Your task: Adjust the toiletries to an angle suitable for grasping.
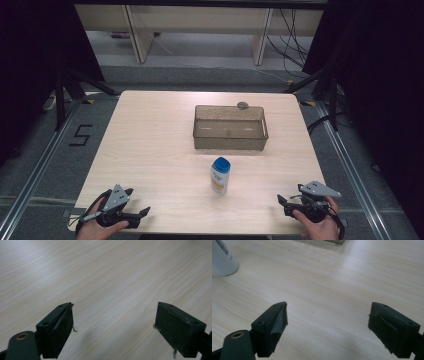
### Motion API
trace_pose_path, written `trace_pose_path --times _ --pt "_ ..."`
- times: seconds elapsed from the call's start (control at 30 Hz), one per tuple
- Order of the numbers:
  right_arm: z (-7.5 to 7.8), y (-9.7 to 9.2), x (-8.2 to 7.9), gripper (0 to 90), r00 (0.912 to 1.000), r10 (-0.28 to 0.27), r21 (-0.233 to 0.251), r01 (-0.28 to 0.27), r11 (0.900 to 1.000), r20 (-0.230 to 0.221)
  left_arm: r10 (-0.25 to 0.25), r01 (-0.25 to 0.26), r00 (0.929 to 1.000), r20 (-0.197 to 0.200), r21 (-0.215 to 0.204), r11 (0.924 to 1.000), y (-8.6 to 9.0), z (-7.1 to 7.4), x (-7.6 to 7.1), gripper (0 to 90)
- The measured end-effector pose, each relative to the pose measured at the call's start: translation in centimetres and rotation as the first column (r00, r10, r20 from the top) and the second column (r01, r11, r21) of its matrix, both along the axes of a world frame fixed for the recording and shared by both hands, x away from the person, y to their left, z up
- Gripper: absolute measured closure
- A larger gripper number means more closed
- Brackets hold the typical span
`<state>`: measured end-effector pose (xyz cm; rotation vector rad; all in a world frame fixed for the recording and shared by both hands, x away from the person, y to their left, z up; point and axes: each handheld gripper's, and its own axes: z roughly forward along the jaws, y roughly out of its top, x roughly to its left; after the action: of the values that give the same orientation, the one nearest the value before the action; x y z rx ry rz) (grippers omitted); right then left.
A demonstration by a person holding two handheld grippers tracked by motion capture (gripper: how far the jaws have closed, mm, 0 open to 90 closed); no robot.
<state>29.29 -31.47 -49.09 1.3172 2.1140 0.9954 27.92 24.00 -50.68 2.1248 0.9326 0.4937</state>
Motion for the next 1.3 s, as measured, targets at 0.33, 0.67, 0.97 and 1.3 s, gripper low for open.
trace_pose_path --times 0.33,0.67,0.97,1.3 --pt "0.2 0.6 -0.3 17.6 0.9997 -0.019 0.05 0.019 0.9986 -0.015 -0.011 0.011 0.9999 -0.007 -0.004 0.9999 0.0 0.0 0.1 14.7" --pt "0.8 2.3 -0.4 17.5 0.9994 0.032 0.088 -0.033 0.9956 0.007 -0.006 0.006 1.0 -0.003 -0.01 0.9999 0.0 -0.1 0.1 14.7" --pt "1.3 4.7 -0.6 20.2 0.9928 0.115 0.106 -0.118 0.9873 0.035 -0.002 0.002 1.0 -0.001 -0.006 1.0 0.0 -0.1 0.0 14.7" --pt "1.7 6.8 -0.7 21.5 0.985 0.16 0.086 -0.165 0.9825 0.063 0.001 -0.001 1.0 0.003 -0.008 1.0 -0.1 -0.2 0.1 14.7"
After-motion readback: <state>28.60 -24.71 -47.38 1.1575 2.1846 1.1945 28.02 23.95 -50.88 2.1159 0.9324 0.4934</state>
